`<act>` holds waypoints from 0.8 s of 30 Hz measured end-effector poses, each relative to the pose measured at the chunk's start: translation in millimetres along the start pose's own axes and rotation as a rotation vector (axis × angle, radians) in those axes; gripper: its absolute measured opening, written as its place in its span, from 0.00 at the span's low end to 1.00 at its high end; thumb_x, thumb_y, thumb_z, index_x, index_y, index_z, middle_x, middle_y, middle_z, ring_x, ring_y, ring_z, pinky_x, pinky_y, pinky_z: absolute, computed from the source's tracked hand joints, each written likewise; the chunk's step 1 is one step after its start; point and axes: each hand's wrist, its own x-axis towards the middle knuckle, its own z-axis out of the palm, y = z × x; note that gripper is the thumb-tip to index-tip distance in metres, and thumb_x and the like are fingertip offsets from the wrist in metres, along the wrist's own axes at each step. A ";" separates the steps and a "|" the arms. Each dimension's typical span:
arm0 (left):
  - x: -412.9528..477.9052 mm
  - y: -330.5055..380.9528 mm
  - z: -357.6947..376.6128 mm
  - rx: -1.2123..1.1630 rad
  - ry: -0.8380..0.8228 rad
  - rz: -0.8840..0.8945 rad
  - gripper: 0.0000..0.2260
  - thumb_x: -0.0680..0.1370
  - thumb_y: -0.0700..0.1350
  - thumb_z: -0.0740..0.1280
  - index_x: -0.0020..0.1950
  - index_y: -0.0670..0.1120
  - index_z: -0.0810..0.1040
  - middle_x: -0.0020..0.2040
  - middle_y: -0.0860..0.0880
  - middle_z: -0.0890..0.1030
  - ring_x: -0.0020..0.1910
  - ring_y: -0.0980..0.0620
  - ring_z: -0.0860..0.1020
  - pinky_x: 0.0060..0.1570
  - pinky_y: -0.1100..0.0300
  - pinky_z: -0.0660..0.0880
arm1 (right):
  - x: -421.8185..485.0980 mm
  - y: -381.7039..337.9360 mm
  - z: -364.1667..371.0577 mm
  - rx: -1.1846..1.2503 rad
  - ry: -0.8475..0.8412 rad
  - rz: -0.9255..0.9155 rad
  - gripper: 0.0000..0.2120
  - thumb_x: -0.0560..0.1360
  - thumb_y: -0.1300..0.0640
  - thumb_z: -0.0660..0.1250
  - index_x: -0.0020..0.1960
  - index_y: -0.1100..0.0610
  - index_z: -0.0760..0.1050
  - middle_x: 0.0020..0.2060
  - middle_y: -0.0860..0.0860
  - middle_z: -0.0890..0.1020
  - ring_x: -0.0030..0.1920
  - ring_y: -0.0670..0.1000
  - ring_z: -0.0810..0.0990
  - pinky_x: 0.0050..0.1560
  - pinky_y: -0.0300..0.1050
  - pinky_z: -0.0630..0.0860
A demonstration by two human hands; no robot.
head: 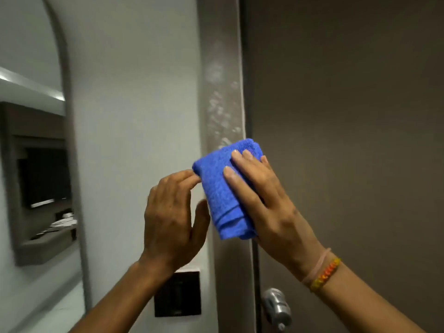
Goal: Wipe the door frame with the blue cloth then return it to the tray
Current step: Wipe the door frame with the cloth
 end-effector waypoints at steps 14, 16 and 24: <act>88.4 -85.5 53.2 0.391 -0.147 -0.077 0.27 0.77 0.48 0.47 0.75 0.41 0.51 0.77 0.43 0.53 0.77 0.47 0.50 0.75 0.47 0.52 | 15.6 28.9 71.0 -0.319 -0.362 0.145 0.43 0.63 0.48 0.67 0.74 0.55 0.56 0.76 0.57 0.56 0.76 0.61 0.52 0.72 0.65 0.48; 86.3 -91.2 61.4 0.407 -0.122 -0.080 0.27 0.77 0.48 0.48 0.75 0.41 0.50 0.77 0.44 0.51 0.77 0.47 0.50 0.75 0.47 0.52 | 10.1 27.2 79.0 -0.267 -0.350 0.195 0.44 0.63 0.42 0.61 0.75 0.53 0.52 0.77 0.54 0.51 0.77 0.57 0.45 0.71 0.64 0.46; 84.4 -94.3 64.6 0.409 -0.089 -0.050 0.28 0.77 0.49 0.50 0.75 0.41 0.51 0.77 0.42 0.54 0.76 0.46 0.51 0.74 0.46 0.55 | 23.3 14.3 107.5 -0.320 -0.161 0.459 0.32 0.73 0.30 0.48 0.69 0.47 0.63 0.75 0.59 0.57 0.75 0.63 0.49 0.70 0.67 0.51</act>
